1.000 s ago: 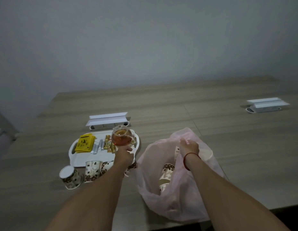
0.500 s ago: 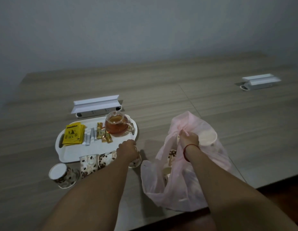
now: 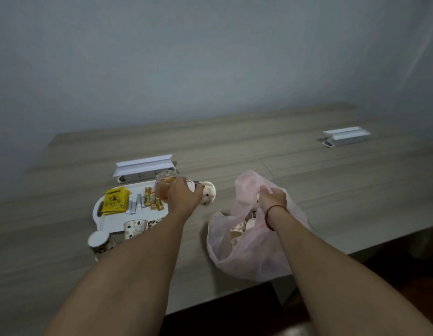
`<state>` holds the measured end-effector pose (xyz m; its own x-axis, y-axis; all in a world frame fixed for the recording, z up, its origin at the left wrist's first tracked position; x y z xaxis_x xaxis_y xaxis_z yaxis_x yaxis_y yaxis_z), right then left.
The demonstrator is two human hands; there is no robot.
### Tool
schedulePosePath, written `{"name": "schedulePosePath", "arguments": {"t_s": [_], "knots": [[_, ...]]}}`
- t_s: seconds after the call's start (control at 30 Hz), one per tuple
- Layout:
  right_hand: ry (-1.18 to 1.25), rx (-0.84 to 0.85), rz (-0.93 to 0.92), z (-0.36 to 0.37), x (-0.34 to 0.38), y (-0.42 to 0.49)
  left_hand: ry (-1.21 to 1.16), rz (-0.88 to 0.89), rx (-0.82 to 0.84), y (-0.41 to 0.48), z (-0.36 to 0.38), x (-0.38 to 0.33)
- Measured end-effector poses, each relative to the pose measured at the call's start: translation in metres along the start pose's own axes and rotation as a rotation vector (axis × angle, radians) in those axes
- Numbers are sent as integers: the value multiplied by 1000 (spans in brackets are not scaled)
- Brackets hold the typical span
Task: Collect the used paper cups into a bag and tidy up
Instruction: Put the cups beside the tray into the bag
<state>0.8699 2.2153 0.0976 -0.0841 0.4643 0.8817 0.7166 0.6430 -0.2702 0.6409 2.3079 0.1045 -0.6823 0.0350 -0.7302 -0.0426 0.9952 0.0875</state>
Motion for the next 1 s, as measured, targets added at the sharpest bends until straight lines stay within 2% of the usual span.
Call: {"name": "schedulePosePath", "arguments": {"t_s": [0.07,0.17,0.43,0.57,0.77,1.0], "knots": [[66,-20,-12,-17,2,-14,-166,8,-49,-19,-8,-18],[99,-73,-43,-40,6,-32,-402,42,35,-47,-5,-43],[67,-87,-112,-59,20,-56,-350,48,314,-105,28,-49],[69,-31,-119,-42,17,-61,-286,13,536,-119,36,-38],[96,92,-100,9,14,-68,-227,-31,382,-99,-2,7],[0,181,-83,76,15,-59,-192,-169,210,-52,-31,70]]}}
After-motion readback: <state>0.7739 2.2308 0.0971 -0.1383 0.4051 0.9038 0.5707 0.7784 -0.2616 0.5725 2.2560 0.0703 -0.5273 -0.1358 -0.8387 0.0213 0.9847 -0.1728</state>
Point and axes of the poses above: each hand's wrist, its own y-axis towards the middle knuckle, its own z-axis out of the palm, x = y × z, the point moved 4 cm from there along y, towards the middle knuckle, and after that the axes turned 2 degrees about x, right-handed, at the moved point
